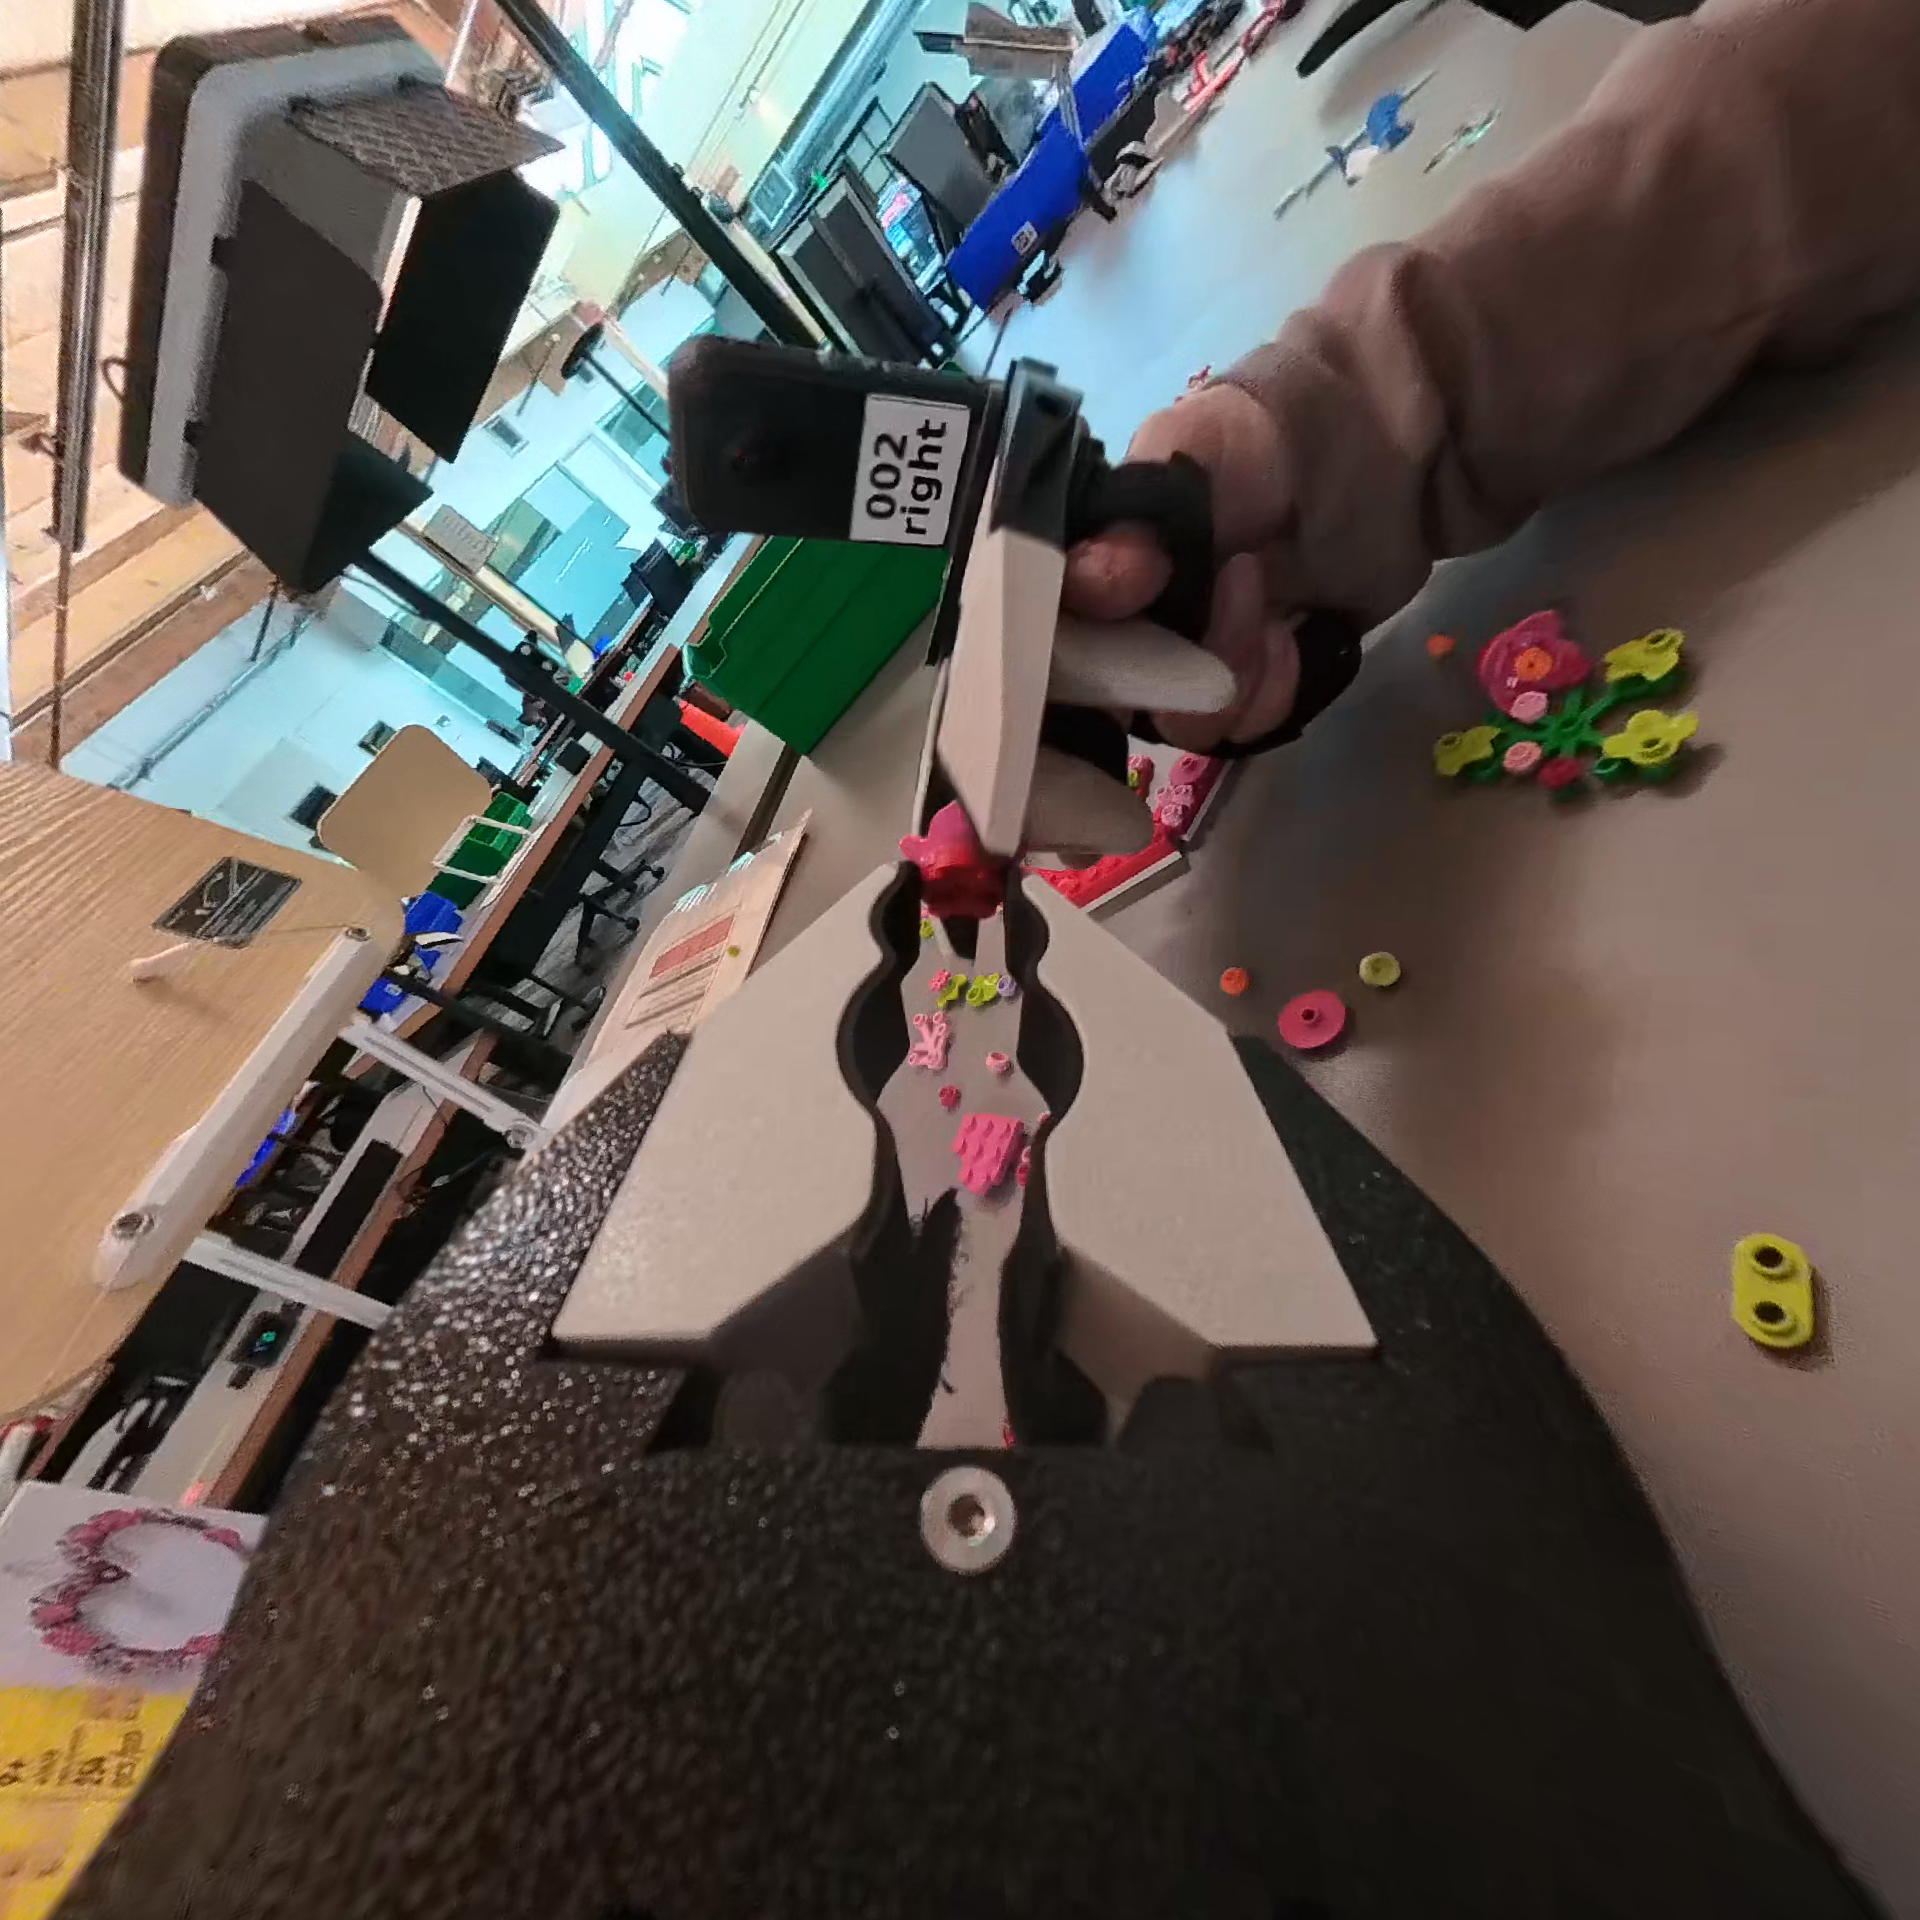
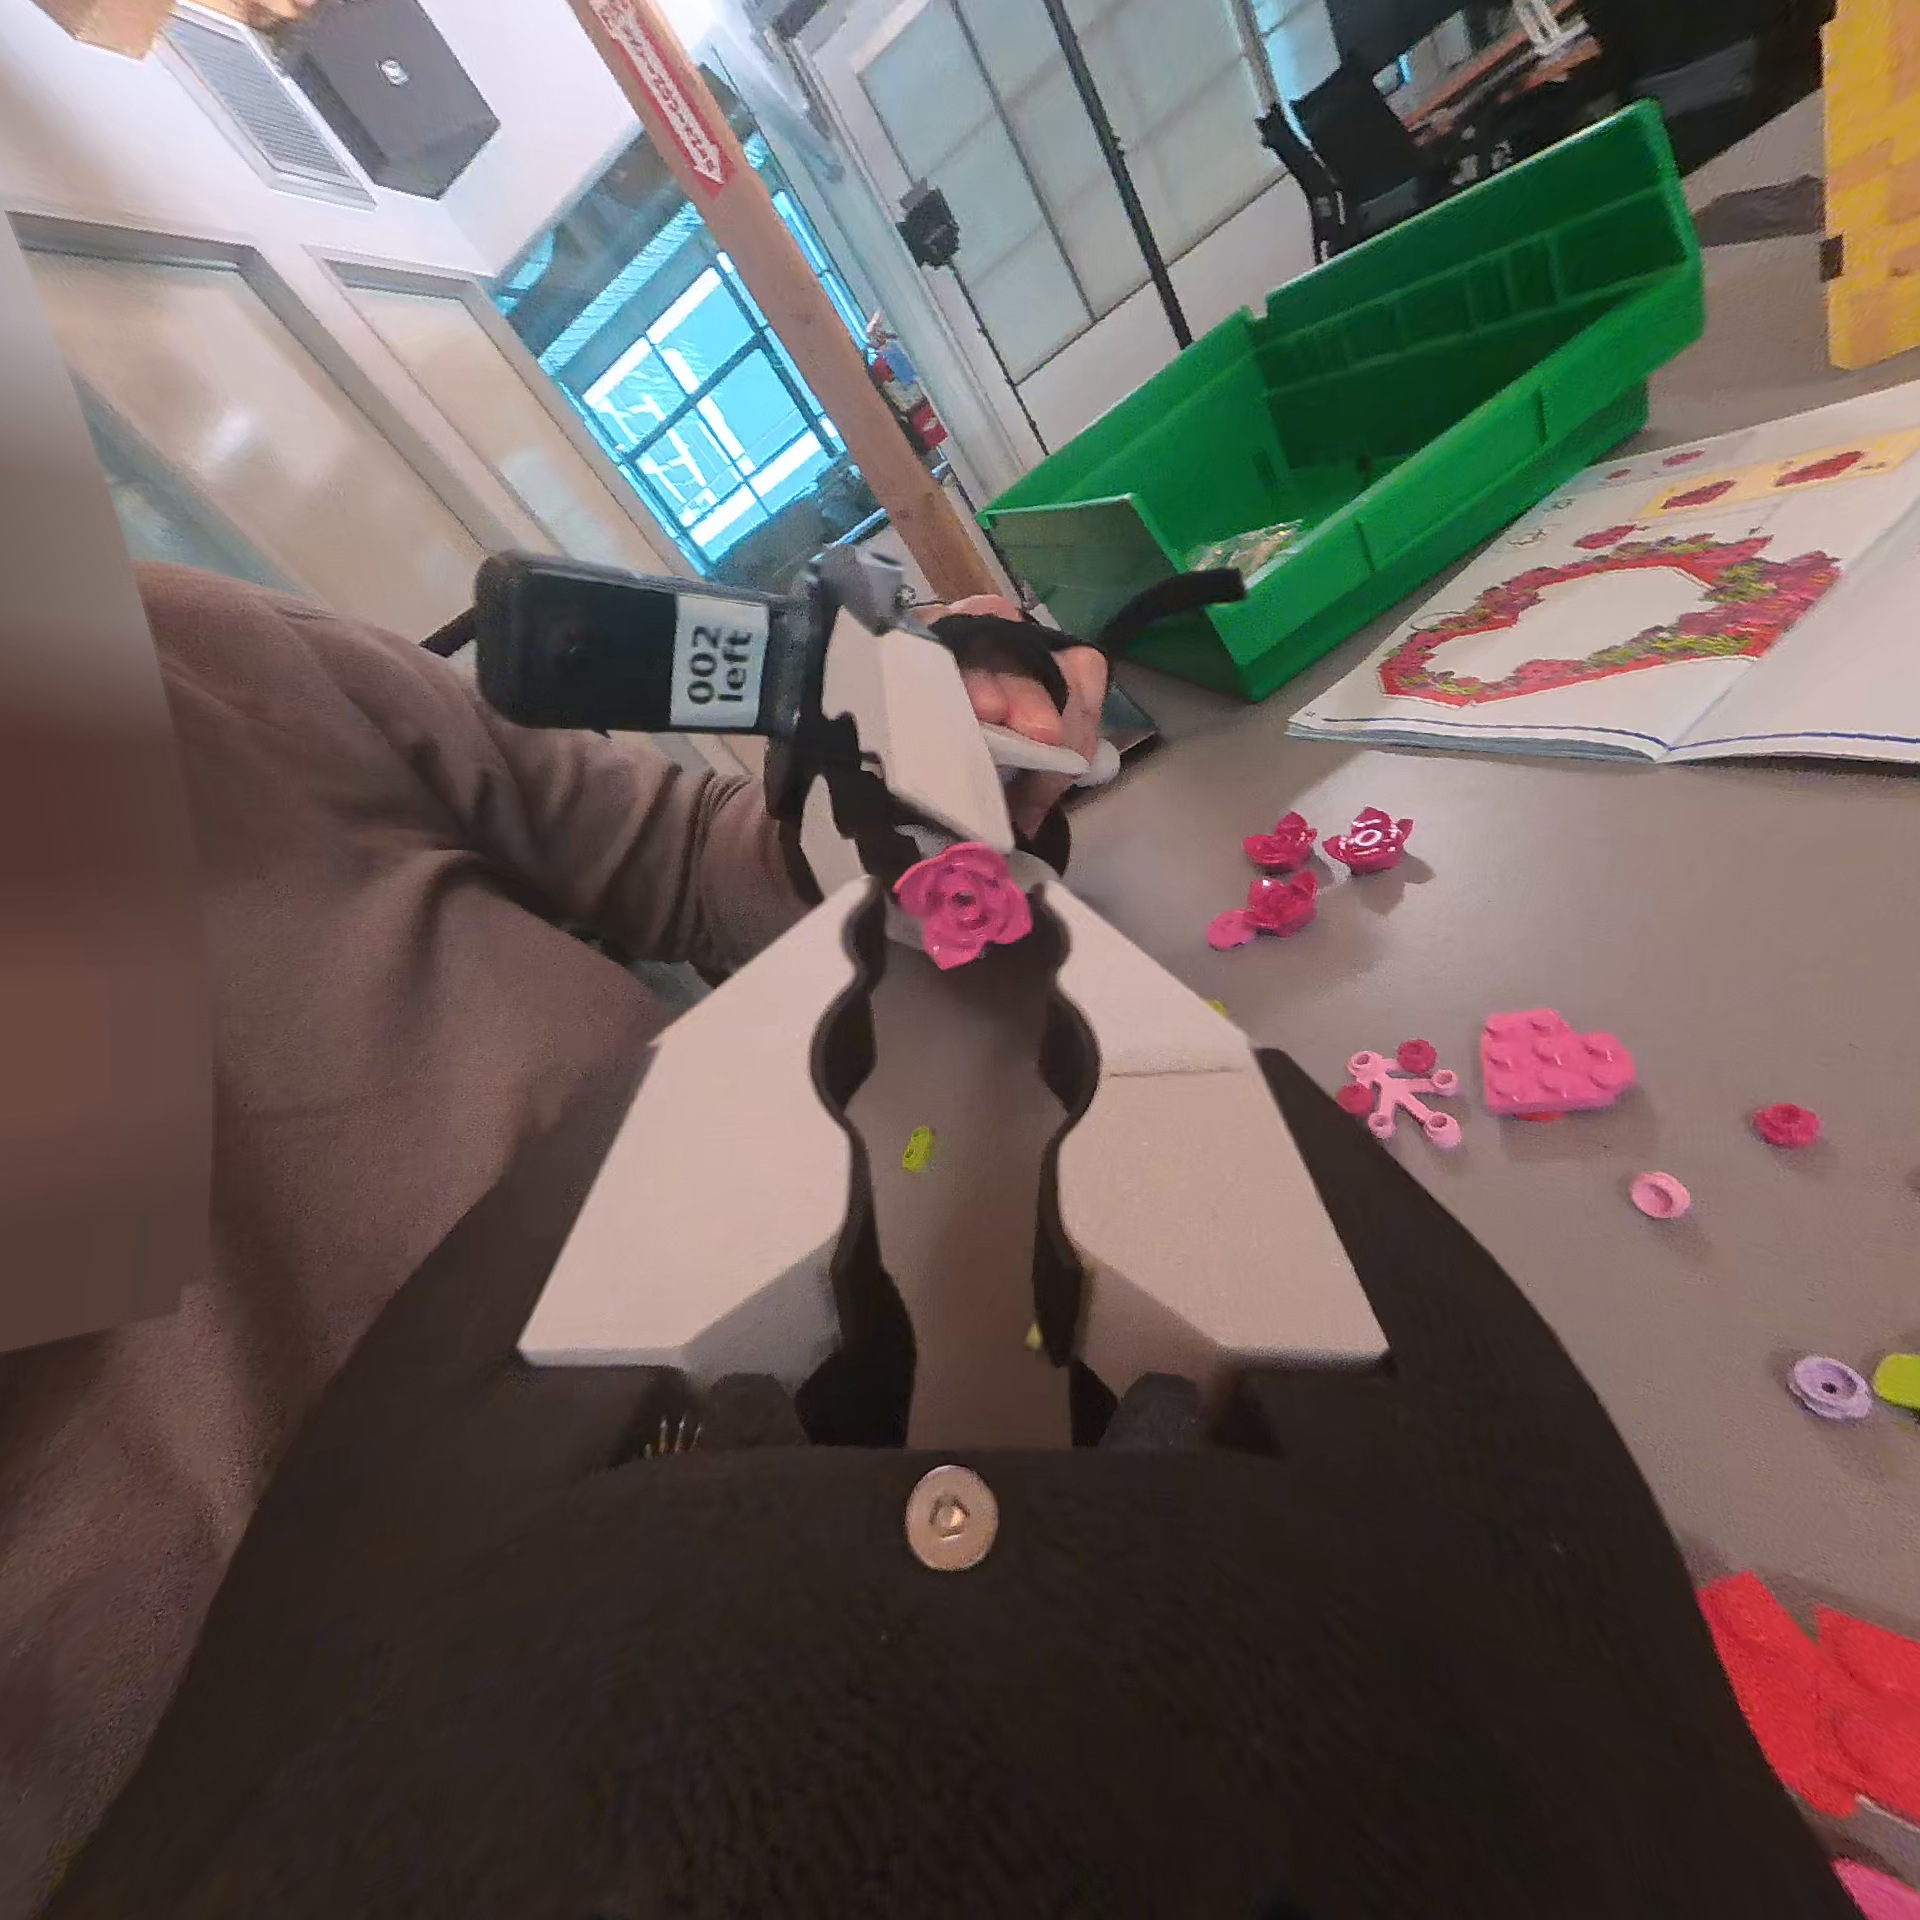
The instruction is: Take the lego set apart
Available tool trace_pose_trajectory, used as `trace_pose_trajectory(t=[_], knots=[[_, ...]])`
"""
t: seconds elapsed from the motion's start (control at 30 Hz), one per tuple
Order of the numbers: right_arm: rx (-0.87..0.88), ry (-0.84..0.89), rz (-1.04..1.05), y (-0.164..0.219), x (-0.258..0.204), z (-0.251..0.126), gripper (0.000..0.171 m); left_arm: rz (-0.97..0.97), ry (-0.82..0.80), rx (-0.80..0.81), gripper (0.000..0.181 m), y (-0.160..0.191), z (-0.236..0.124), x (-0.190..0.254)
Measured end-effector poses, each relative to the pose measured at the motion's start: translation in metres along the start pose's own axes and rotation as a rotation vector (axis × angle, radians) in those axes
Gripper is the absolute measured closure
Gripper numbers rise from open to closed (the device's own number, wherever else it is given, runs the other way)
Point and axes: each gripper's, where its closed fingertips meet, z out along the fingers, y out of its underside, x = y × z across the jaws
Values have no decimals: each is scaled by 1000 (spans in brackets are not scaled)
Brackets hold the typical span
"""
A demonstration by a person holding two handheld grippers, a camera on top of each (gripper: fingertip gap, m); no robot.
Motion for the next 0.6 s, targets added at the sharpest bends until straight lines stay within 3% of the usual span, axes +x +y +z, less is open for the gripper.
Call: trace_pose_trajectory(t=[0.4, 0.47, 0.53, 0.6], knots=[[-141, 25, -143, 16, -7, -4, 150, 48, 123, 8, 168, -5, -3, 13], [-90, 120, -144, 4, 6, -25, 150, 48, 20, -35, 169, 10, -16, -15], [62, 162, -146, -24, 6, -54, 151, -95, -32, -28, 168, 18, -38, -45], [37, 257, -171, -23, 18, -60, 150, -178, -8, -114, 168, 39, -37, -46]])
